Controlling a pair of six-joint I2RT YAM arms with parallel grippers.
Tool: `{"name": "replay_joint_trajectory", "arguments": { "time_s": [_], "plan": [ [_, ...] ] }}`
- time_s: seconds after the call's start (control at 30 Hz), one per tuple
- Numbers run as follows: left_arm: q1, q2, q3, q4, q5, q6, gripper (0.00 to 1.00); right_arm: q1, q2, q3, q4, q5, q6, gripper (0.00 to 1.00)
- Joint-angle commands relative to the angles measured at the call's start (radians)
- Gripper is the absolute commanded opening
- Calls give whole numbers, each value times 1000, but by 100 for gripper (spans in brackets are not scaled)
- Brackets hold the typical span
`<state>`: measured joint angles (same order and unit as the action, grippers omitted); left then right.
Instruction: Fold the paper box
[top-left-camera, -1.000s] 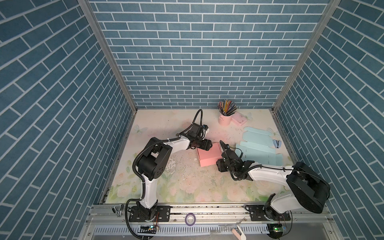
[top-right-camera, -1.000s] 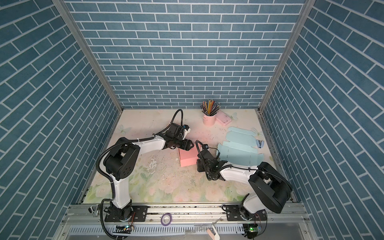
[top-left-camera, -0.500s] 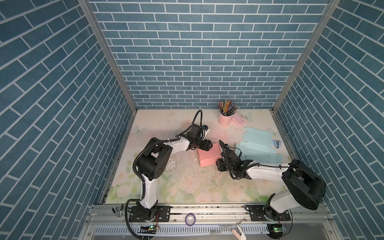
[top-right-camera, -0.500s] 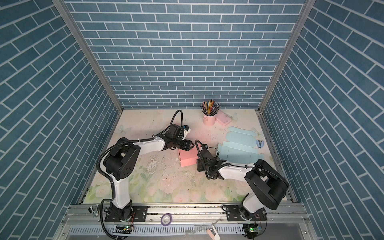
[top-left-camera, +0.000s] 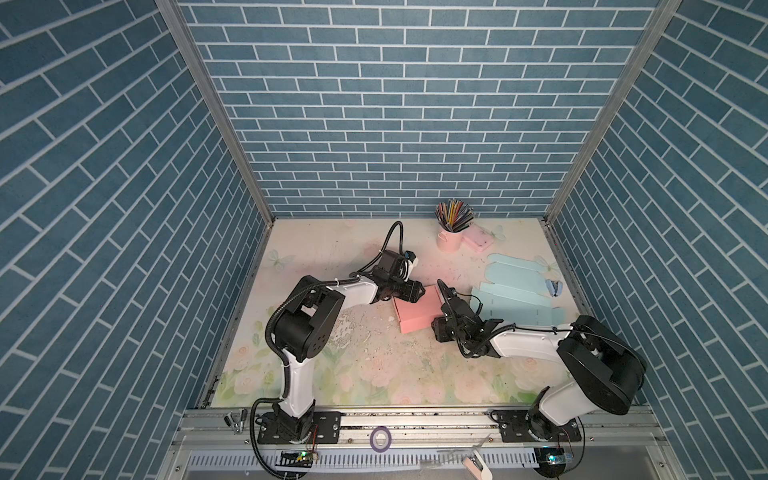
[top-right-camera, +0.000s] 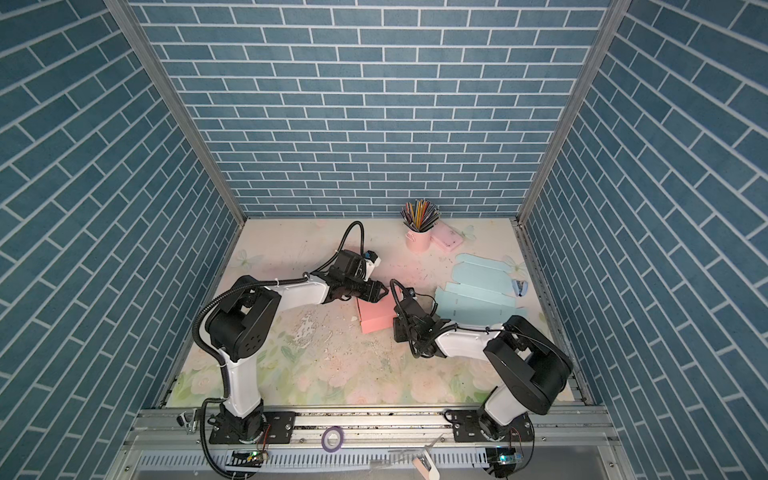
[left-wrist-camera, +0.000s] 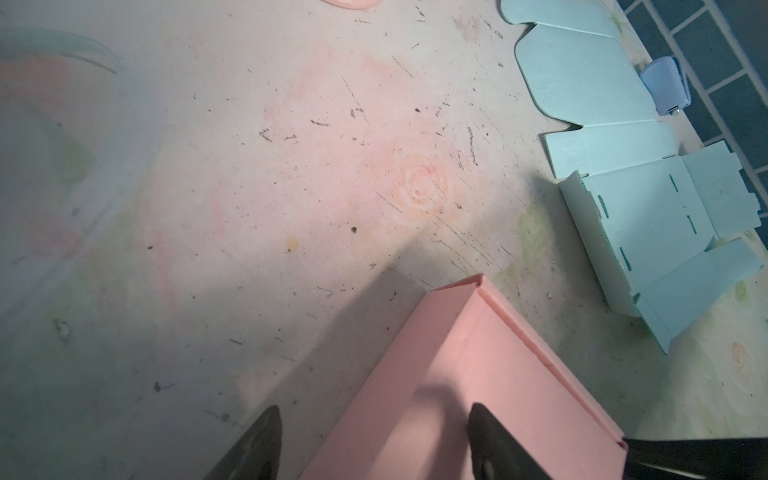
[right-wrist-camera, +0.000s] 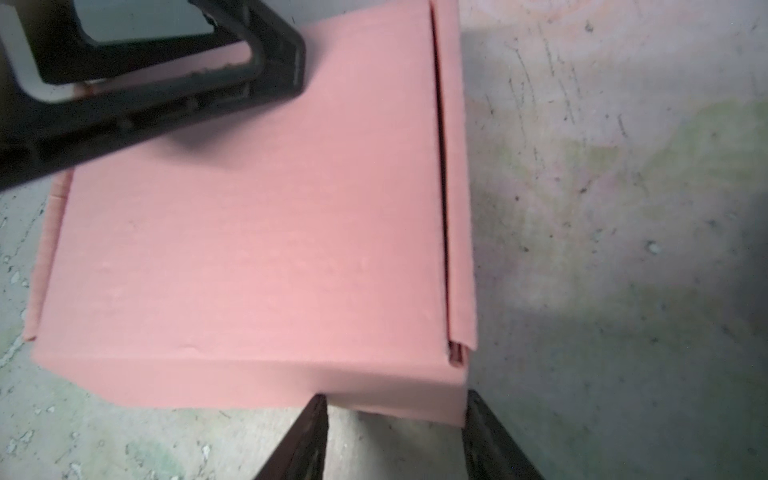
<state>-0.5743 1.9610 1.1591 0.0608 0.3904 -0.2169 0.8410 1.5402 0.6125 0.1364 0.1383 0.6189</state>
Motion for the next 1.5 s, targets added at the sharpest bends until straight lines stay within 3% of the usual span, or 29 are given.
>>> {"name": "replay_joint_trajectory", "arguments": {
  "time_s": [0.0,0.83,0.9,1.1,1.47],
  "plan": [
    [-4,-11,-44,-51,24,-17,71,-7,16,26,17,11,-20,52],
    [1,-83,-102,-60,19,-44,70,-49,-323,-121,-132,12,-11,52],
    [1,-89,-101,-68,23,-41,70,-51,-331,-113,-142,15,-16,47],
    [2,-117,-162,-6,51,-92,67,-75,-300,-119,-92,7,-9,18],
    [-3,-151,-205,14,55,-109,67,-81,-175,-81,-7,-70,-20,7]
  ]
}}
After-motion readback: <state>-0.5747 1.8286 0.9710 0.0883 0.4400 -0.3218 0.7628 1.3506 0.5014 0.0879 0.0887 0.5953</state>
